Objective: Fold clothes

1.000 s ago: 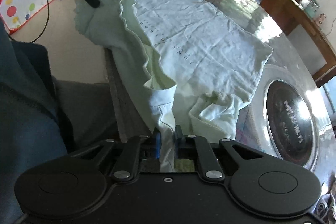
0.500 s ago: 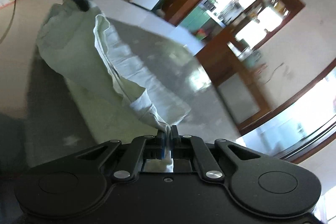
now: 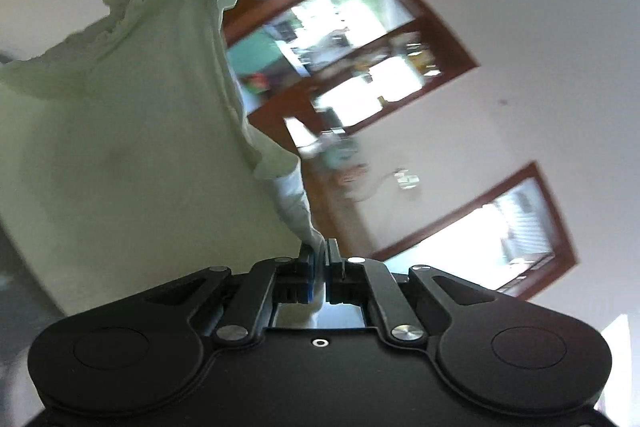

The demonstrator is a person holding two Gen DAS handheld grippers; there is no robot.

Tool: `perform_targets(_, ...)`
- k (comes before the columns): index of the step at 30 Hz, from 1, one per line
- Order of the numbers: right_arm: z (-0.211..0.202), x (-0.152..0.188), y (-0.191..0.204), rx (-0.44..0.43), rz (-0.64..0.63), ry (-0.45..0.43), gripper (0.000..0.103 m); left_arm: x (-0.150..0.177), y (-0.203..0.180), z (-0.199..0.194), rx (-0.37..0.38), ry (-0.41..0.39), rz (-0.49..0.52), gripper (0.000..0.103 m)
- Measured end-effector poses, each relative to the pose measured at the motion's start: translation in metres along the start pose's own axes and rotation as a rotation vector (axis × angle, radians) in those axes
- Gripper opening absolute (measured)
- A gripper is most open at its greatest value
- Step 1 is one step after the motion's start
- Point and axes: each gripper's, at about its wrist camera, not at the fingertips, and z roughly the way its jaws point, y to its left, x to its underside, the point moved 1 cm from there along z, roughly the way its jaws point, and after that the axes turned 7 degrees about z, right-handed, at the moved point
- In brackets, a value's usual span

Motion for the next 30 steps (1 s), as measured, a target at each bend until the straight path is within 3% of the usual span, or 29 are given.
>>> perform_targets(5,0.020,-0.027,-0.052,0.135,0.056,-0.046,0.005,-0.045,0.004,0.009,-0.035,-0.089,-0.025,0.009)
perform_targets(10,0.007,-0.010,-0.058,0.136,0.053,-0.065,0.005,-0.025,-0.012,-0.004,-0.009,-0.097,0.039,0.009)
perform_targets(13,-0.005,0.010,-0.044,0.087,0.045,-0.049,0.005,0.016,-0.032,-0.019,0.022,-0.067,0.087,0.009)
perform_targets(17,-0.034,0.056,0.014,-0.036,-0.022,-0.003,0.005,0.090,-0.062,-0.042,0.097,0.019,0.128,0.009)
perform_targets(22,-0.088,0.121,0.108,-0.245,-0.096,0.062,0.005,0.212,-0.102,-0.090,0.218,0.196,0.160,0.009)
perform_targets(23,-0.096,0.122,0.118,-0.273,-0.094,0.072,0.005,0.231,-0.108,-0.099,0.237,0.224,0.163,0.009)
perform_targets(25,-0.117,0.143,0.152,-0.377,-0.084,0.107,0.005,0.262,-0.113,-0.113,0.269,0.277,0.158,0.009)
perform_targets(30,-0.152,0.153,0.197,-0.498,-0.086,0.162,0.006,0.319,-0.108,-0.135,0.294,0.378,0.117,0.009)
